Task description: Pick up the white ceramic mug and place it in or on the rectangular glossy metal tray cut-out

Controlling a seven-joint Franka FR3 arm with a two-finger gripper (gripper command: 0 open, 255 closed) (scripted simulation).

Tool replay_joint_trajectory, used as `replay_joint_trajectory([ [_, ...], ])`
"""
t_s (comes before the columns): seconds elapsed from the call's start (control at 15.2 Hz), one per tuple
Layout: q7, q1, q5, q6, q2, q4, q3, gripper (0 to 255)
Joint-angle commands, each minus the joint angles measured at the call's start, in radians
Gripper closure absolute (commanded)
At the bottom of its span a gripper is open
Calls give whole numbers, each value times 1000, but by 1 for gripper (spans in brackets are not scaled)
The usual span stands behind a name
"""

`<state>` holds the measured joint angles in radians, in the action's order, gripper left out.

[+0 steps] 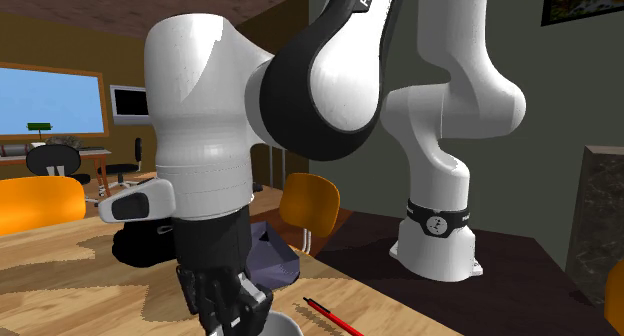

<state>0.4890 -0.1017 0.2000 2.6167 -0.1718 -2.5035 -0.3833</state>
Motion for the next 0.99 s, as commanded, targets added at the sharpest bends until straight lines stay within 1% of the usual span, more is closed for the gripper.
replay_joint_trajectory([
  [0.0, 0, 0, 0, 0, 0, 0, 0, 255],
  [0.46, 0, 0, 0, 0, 0, 0, 0, 255],
  [0.92, -67, 13, -91, -92, 101, 2, -28, 255],
])
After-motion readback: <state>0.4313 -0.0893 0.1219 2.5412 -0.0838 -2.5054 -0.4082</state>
